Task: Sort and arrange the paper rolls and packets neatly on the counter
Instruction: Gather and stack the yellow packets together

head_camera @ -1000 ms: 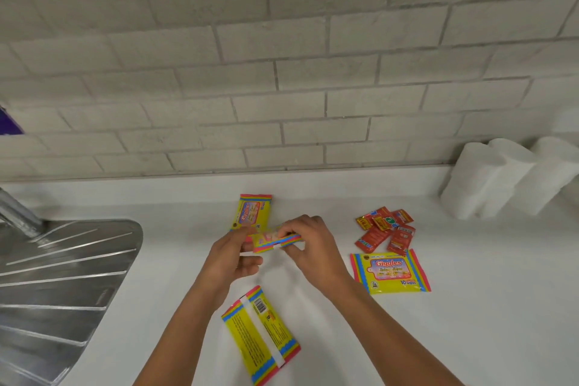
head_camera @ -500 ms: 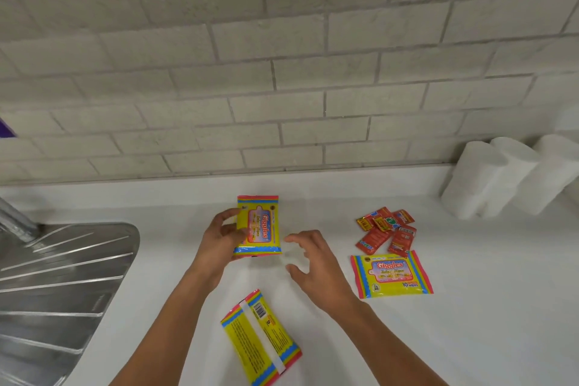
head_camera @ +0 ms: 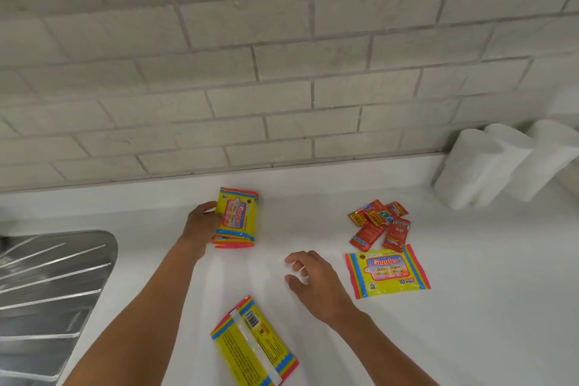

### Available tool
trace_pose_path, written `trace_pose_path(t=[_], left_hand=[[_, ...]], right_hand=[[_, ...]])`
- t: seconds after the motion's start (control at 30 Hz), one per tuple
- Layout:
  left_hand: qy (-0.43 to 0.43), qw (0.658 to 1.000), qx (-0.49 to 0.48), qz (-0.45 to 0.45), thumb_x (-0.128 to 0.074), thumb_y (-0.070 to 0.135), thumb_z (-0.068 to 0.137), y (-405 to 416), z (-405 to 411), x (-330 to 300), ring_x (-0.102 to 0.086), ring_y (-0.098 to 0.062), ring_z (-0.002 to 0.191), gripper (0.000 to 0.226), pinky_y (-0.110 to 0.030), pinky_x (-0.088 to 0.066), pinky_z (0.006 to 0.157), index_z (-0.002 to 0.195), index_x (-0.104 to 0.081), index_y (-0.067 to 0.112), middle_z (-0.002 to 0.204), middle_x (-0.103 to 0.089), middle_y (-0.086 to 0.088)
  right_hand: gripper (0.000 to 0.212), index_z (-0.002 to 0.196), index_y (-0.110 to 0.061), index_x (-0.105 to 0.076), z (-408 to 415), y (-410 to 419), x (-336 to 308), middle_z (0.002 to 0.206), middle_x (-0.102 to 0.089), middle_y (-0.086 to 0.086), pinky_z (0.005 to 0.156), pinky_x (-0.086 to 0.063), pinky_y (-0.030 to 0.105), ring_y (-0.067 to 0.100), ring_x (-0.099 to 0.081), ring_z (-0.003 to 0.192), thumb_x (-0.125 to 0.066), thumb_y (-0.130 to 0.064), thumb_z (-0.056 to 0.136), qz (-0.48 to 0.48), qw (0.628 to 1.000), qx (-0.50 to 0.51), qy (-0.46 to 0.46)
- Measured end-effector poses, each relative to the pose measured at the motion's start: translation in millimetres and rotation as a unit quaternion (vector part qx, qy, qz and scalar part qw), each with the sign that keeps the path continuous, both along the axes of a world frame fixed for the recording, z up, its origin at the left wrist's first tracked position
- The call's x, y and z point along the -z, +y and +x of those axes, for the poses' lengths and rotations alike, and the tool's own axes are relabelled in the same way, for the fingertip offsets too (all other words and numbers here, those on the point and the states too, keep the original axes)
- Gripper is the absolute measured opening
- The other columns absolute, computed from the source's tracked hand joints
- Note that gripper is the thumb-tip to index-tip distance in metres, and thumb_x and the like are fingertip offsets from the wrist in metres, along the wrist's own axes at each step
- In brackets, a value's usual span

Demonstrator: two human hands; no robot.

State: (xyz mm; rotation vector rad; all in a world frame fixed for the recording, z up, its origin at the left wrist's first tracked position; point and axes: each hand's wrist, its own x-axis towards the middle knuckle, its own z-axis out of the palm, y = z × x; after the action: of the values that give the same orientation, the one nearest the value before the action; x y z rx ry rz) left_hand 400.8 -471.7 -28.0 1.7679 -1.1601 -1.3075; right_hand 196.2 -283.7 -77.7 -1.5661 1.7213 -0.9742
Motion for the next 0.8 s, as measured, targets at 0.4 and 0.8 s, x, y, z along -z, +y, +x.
trace_pose_path(t=[0.4, 0.8], left_hand=[[-0.235, 0.968, 0.056, -0.073, -0.056, 0.023, 0.087, 1, -9, 17, -0.063, -0.026, 0.107, 0.042, -0.043, -0.053, 0.091, 0.129, -0.057, 0.023, 0.12, -0.066, -0.004], [-0.231, 0.961, 0.063, -0.14, -0.061, 0.027, 0.092, 47, 14, 16, -0.061, -0.02, 0.105, 0.035, -0.03, -0.047, 0.083, 0.127, -0.058, 0.028, 0.124, -0.061, 0.0]], right_hand=[[0.028, 0.122, -0.029, -0.06, 9, 6, 1, 0.1, -0.055, -0.013, 0.086, -0.05, 0.022, 0.007, -0.058, 0.092, -0.061, -0.034, 0.094, 0.078, 0.995, -0.043, 0.053], [0.058, 0.14, -0.023, -0.05, 45, 20, -5, 0.128, -0.055, -0.003, 0.098, -0.045, 0.034, 0.016, -0.051, 0.121, -0.053, -0.055, 0.092, 0.173, 0.974, -0.086, 0.116]])
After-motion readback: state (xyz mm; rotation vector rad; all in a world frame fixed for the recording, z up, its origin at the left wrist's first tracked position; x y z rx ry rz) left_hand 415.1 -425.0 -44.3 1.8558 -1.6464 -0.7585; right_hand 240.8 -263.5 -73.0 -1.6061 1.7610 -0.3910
